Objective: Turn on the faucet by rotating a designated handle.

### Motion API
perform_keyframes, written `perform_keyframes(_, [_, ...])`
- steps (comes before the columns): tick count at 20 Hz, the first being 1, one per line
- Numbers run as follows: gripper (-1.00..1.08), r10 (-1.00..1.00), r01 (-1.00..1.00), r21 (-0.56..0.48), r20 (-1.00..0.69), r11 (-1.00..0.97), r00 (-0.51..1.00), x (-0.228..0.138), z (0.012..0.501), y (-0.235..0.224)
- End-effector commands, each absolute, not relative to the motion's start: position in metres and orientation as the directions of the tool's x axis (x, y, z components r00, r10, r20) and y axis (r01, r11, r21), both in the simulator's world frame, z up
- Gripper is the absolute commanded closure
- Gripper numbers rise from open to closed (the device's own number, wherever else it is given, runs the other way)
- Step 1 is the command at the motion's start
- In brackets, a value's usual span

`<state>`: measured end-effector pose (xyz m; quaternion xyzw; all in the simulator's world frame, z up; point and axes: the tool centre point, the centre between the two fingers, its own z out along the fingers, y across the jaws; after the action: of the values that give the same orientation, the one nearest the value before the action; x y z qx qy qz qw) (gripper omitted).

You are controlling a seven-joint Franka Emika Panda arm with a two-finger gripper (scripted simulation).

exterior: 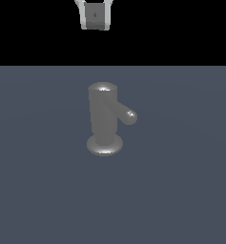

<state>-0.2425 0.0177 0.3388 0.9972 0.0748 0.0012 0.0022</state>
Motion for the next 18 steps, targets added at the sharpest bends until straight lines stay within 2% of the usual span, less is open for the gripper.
perform_keyframes(1, [1.08,0.168,0.168,0.004,0.002,-0.986,0.986,-0.241,0.317,0.019])
perform_keyframes(9, [1.08,0.217,0.217,0.002,0.001,-0.976,0.976,-0.236,0.26,0.022])
perform_keyframes(18, [1.08,0.245,0.245,0.0,0.0,-0.97,0.97,-0.231,0.226,0.024])
